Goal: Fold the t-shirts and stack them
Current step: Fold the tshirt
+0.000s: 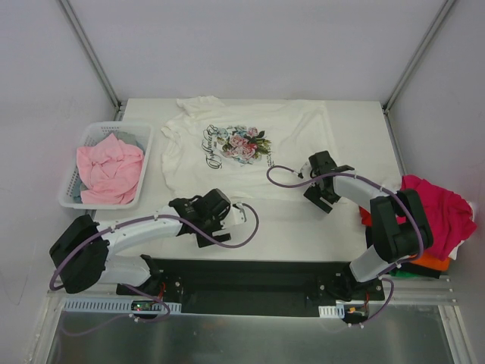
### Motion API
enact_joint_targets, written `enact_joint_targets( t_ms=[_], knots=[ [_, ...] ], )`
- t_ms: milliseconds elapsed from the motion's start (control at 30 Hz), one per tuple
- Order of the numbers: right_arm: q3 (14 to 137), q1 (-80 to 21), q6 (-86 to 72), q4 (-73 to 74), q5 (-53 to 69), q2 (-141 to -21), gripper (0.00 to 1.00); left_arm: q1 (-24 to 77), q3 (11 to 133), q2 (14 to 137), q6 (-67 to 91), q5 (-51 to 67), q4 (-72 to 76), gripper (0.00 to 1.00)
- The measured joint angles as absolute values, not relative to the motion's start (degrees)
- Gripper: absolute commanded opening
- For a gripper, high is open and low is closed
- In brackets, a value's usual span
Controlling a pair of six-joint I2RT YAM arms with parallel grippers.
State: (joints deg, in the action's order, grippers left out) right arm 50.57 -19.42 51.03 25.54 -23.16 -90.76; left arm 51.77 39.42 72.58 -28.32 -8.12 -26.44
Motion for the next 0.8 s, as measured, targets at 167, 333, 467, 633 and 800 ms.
enact_joint_targets(
  t_ms=[167,333,467,633,800],
  knots=[
    [50.57,-19.44,51.03,25.52,-23.14,-90.76,0.91,51.77,39.38,74.56,-29.43,-9.56,-23.16,0.98],
    [50.57,-19.44,51.07,25.52,-23.14,-90.70,0.91,51.77,38.50,77.01,-30.00,-10.87,-20.12,0.93],
    [50.57,-19.44,51.29,25.50,-23.14,-90.59,0.91,51.77,38.46,77.45,-30.65,-11.42,-18.52,0.91],
    [50.57,-19.42,51.75,25.21,-23.16,-90.26,0.90,51.77,38.15,77.67,-30.94,-12.58,-16.95,0.86],
    [50.54,-19.20,52.16,24.99,-23.05,-90.28,0.89,51.77,38.02,77.97,-30.96,-13.74,-16.05,0.85]
  ],
)
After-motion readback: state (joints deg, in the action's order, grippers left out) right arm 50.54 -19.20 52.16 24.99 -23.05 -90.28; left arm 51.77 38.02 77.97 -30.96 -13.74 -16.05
